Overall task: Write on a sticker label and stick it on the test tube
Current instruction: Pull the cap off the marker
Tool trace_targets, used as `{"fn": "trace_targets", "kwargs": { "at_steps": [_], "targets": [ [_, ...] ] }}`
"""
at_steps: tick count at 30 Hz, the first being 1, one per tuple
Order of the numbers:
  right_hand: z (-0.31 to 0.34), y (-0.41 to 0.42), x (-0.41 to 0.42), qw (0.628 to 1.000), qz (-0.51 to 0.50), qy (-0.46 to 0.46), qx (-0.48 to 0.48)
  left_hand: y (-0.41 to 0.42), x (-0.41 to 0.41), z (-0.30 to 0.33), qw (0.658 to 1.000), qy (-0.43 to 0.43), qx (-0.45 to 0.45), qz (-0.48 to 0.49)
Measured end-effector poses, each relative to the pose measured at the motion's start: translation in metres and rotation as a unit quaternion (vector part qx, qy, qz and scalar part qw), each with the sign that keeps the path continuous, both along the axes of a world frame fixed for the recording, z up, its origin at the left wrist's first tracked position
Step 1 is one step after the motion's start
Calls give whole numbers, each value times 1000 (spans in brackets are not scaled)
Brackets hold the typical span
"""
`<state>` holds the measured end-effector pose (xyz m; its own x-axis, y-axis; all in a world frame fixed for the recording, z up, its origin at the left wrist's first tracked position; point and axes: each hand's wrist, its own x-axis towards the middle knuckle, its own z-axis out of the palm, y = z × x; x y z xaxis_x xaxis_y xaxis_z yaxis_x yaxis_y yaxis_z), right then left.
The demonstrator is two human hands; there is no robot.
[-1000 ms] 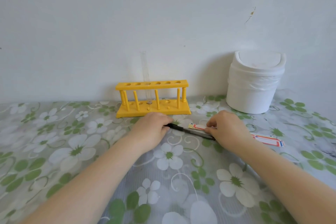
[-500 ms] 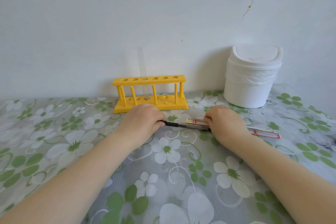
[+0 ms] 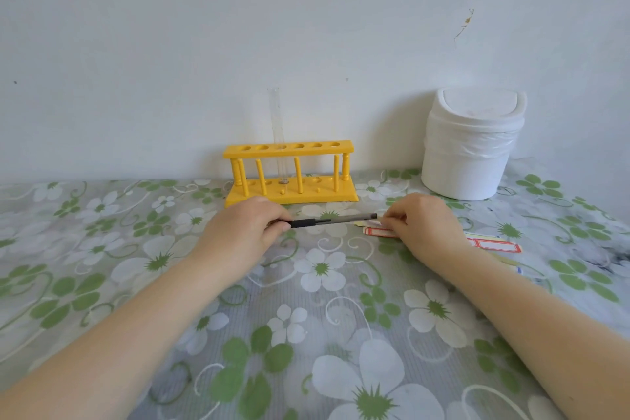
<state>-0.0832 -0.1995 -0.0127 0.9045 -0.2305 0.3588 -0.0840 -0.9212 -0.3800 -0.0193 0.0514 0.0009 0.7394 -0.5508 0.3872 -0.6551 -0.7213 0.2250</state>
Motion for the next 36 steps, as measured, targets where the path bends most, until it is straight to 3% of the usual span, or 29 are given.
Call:
{"fn": "trace_targets", "kwargs": {
  "at_steps": [6,12,17,21,23,25,28,30,36],
  "targets": [
    [6,5,-2,999,17,-38,-24,16,-10,6,996,20,-84,35],
    [2,45,-24,975,168,-97,-109,16,-28,3,975,106,-185,54],
    [-6,65,-41,964,243,-45,-96,13,-42,-5,948,176,-261,57],
    [-7,67,-49,972,230,-12,-49,10,-47,-11,928,222,-295,52],
    [-3,70,-48,981,195,-7,4,8,-50,-12,921,230,-311,45],
    [7,77,-45,980,140,1,138,5,-53,-12,919,232,-318,24],
    [23,87,-38,902,116,36,415,0,-61,-9,934,211,-289,-19],
    [26,92,-36,842,112,40,526,-2,-66,-9,950,178,-255,-41],
    [14,101,-36,821,145,45,550,-2,-69,-22,991,41,-113,-66]
  ]
}}
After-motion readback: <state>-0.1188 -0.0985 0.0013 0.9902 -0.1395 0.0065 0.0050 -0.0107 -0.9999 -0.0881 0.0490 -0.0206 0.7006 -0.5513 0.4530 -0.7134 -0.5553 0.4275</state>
